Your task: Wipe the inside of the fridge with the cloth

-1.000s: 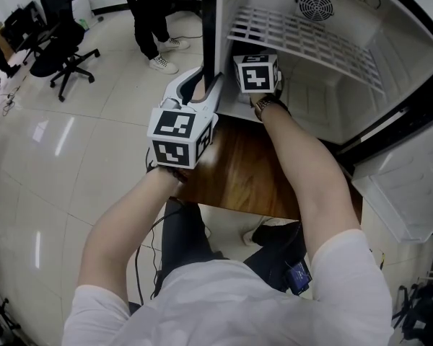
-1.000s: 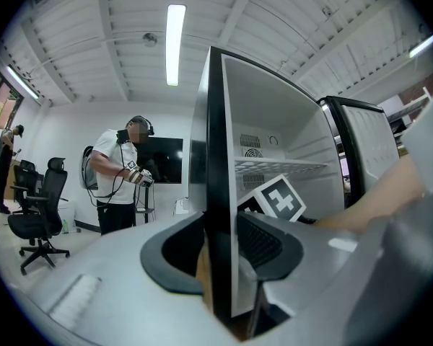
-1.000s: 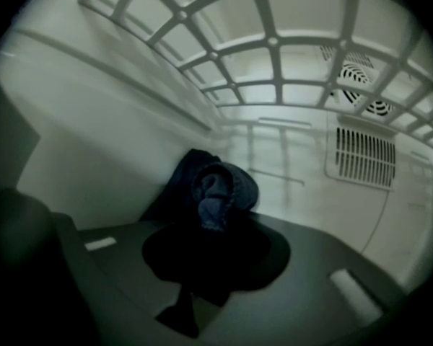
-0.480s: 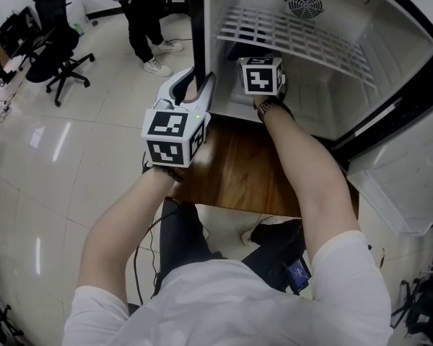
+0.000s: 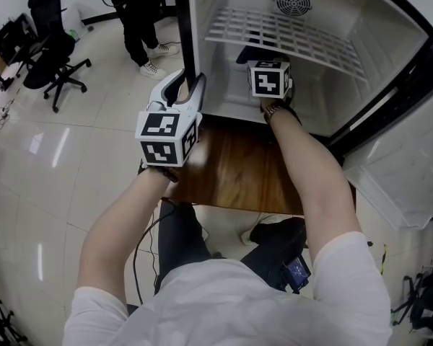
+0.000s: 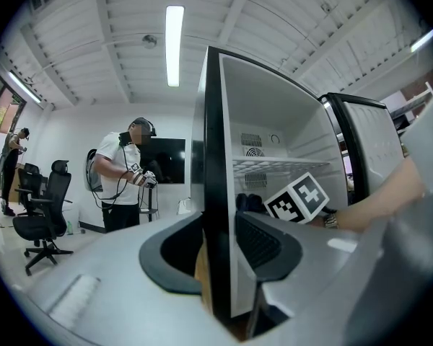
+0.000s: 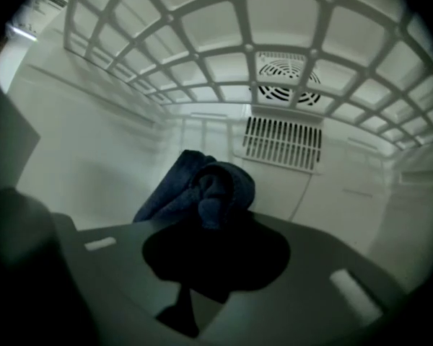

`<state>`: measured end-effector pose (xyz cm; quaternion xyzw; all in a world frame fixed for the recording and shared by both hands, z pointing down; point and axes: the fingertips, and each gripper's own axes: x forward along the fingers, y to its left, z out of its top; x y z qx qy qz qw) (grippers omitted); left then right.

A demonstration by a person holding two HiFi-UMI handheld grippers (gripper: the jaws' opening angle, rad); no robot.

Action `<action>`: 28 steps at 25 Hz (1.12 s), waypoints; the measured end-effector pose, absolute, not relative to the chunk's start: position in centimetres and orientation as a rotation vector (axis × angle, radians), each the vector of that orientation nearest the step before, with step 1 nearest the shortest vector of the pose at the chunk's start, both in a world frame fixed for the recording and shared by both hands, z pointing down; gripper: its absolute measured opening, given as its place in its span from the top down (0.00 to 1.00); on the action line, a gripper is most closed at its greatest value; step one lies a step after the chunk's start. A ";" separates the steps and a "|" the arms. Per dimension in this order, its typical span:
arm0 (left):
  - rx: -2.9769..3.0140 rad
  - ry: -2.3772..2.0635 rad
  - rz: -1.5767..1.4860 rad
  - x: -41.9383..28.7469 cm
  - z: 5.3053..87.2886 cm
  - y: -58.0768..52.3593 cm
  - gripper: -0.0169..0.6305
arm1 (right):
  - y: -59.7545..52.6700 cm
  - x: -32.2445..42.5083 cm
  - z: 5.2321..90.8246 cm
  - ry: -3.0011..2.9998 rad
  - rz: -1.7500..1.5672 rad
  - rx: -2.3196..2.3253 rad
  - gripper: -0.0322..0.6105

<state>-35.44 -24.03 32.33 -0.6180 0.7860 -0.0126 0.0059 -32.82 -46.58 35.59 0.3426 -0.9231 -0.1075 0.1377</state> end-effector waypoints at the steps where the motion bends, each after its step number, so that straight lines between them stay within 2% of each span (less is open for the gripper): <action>1: -1.933 2.461 -0.039 -35.4 32.3 -24.0 0.79 | -46.8 -32.5 35.5 -2.666 -0.311 1.002 0.83; 28: -1.921 2.481 -0.037 -35.6 32.4 -23.9 0.79 | -53.5 -21.3 35.4 -2.517 -0.230 1.293 0.83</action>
